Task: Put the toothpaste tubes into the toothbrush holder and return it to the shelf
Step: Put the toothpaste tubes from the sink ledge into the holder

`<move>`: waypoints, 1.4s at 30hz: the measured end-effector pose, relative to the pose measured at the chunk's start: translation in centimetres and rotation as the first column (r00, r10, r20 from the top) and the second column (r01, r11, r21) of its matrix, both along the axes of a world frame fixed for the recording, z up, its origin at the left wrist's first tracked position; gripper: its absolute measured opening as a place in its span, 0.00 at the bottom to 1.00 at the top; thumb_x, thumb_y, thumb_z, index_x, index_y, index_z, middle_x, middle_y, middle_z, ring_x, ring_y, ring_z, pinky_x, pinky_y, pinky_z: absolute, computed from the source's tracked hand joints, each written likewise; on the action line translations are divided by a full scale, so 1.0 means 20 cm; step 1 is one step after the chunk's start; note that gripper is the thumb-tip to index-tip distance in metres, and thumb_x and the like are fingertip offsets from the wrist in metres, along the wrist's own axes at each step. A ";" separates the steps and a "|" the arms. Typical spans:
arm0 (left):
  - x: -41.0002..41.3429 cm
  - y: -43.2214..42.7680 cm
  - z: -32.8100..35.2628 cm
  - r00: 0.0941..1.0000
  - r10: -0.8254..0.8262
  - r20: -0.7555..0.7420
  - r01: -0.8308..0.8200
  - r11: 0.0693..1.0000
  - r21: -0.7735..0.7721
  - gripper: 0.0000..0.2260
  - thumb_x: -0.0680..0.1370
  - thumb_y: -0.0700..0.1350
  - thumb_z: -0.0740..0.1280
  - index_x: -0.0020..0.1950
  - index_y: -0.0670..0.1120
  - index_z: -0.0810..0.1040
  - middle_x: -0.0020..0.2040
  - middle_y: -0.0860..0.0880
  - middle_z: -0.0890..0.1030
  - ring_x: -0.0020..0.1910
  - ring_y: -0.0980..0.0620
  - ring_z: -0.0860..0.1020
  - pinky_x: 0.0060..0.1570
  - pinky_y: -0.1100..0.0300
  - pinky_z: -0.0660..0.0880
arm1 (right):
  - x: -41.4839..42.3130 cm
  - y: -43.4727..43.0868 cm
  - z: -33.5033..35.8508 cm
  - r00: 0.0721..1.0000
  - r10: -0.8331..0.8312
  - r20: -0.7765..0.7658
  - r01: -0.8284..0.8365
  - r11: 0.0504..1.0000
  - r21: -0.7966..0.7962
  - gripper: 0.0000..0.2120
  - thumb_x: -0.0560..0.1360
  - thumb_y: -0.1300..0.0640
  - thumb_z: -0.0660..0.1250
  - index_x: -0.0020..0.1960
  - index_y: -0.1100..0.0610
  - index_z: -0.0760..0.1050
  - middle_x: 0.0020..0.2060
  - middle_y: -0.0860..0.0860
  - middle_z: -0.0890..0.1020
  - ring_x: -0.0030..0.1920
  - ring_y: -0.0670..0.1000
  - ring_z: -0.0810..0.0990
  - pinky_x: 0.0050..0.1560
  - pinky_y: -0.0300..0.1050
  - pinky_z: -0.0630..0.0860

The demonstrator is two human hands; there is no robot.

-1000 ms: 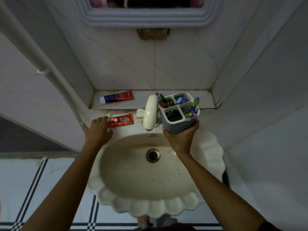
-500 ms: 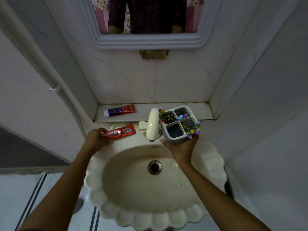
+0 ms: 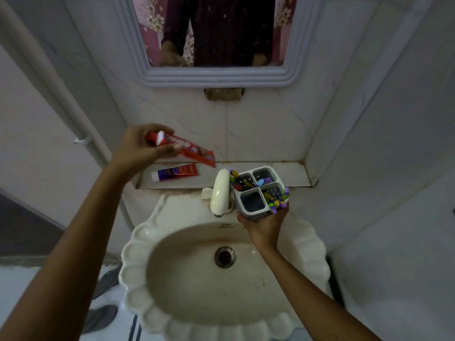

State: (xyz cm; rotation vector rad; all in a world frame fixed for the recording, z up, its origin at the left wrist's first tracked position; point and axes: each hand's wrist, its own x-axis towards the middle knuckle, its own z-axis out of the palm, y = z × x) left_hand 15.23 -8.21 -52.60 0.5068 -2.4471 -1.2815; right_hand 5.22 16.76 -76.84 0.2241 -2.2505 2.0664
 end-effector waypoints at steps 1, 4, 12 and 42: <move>-0.07 0.05 0.04 0.998 -0.057 -0.005 0.057 0.998 -0.020 0.20 0.69 0.48 0.73 0.59 0.44 0.76 0.52 0.48 0.80 0.47 0.55 0.82 0.45 0.64 0.80 | 0.00 0.00 0.00 1.000 -0.003 0.008 0.003 1.000 -0.011 0.58 0.52 0.54 0.87 0.69 0.28 0.58 0.70 0.55 0.73 0.70 0.54 0.77 0.65 0.61 0.80; -0.31 0.21 0.10 0.983 -0.184 0.002 0.183 0.978 -0.101 0.20 0.71 0.48 0.72 0.60 0.43 0.75 0.53 0.46 0.79 0.47 0.53 0.82 0.46 0.62 0.81 | 0.01 0.00 0.00 1.000 -0.005 -0.012 0.005 1.000 0.010 0.58 0.52 0.51 0.86 0.69 0.25 0.55 0.71 0.55 0.72 0.70 0.55 0.77 0.68 0.56 0.79; -0.72 0.42 0.02 0.860 -0.390 0.330 0.492 0.804 -0.333 0.18 0.69 0.44 0.73 0.57 0.42 0.78 0.53 0.46 0.81 0.47 0.52 0.78 0.43 0.67 0.73 | -0.01 0.01 -0.03 1.000 0.010 -0.026 -0.009 0.999 0.033 0.57 0.53 0.55 0.88 0.73 0.37 0.59 0.71 0.55 0.71 0.70 0.54 0.76 0.68 0.54 0.78; -0.26 -0.47 -0.82 0.813 0.238 0.531 -0.085 0.951 -0.297 0.20 0.70 0.41 0.72 0.61 0.44 0.75 0.64 0.40 0.74 0.61 0.41 0.73 0.59 0.53 0.70 | -0.06 0.00 -0.13 0.994 0.011 0.107 -0.017 0.998 0.057 0.64 0.55 0.40 0.88 0.79 0.65 0.60 0.72 0.55 0.76 0.72 0.54 0.77 0.69 0.59 0.77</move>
